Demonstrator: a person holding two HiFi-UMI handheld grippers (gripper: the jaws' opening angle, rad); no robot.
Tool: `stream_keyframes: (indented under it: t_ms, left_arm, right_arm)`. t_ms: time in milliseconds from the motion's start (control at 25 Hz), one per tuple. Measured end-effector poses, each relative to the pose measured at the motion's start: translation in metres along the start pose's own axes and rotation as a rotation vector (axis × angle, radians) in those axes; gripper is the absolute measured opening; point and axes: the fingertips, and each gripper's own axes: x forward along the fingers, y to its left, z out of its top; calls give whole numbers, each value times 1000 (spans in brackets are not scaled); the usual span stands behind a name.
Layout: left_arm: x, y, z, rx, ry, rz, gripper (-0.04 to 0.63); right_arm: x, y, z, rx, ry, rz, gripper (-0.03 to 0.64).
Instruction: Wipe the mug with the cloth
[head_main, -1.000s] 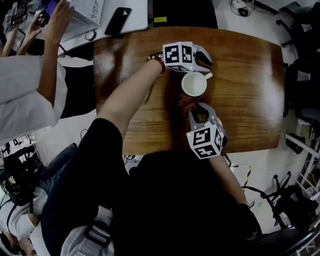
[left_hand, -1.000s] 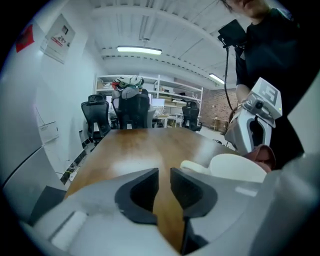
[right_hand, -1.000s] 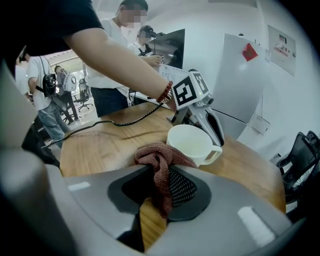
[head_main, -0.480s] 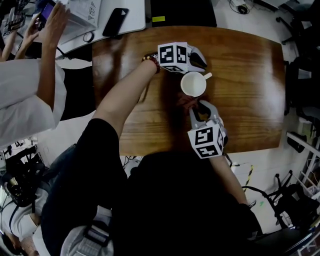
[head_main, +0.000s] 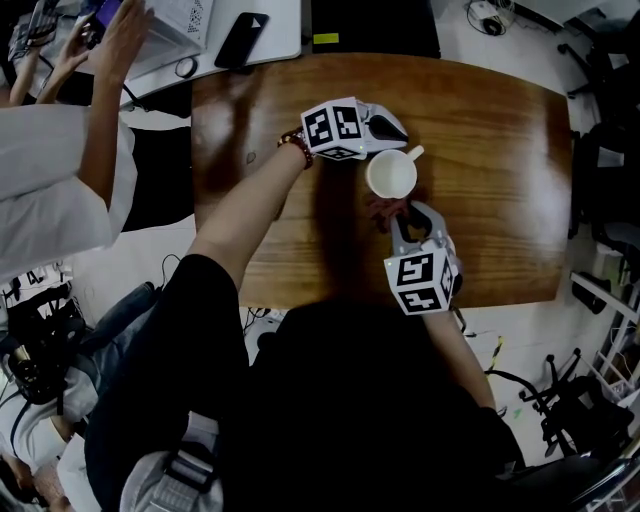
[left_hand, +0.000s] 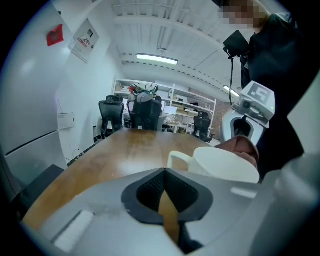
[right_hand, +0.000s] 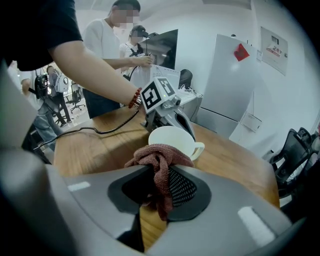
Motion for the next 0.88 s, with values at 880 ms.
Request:
stream_keyframes:
  t_ms: [880]
  left_arm:
    - [-41, -32, -18, -233, -193, 362, -5]
  right_arm:
    - [-11, -52, -22, -1, -13, -108, 82]
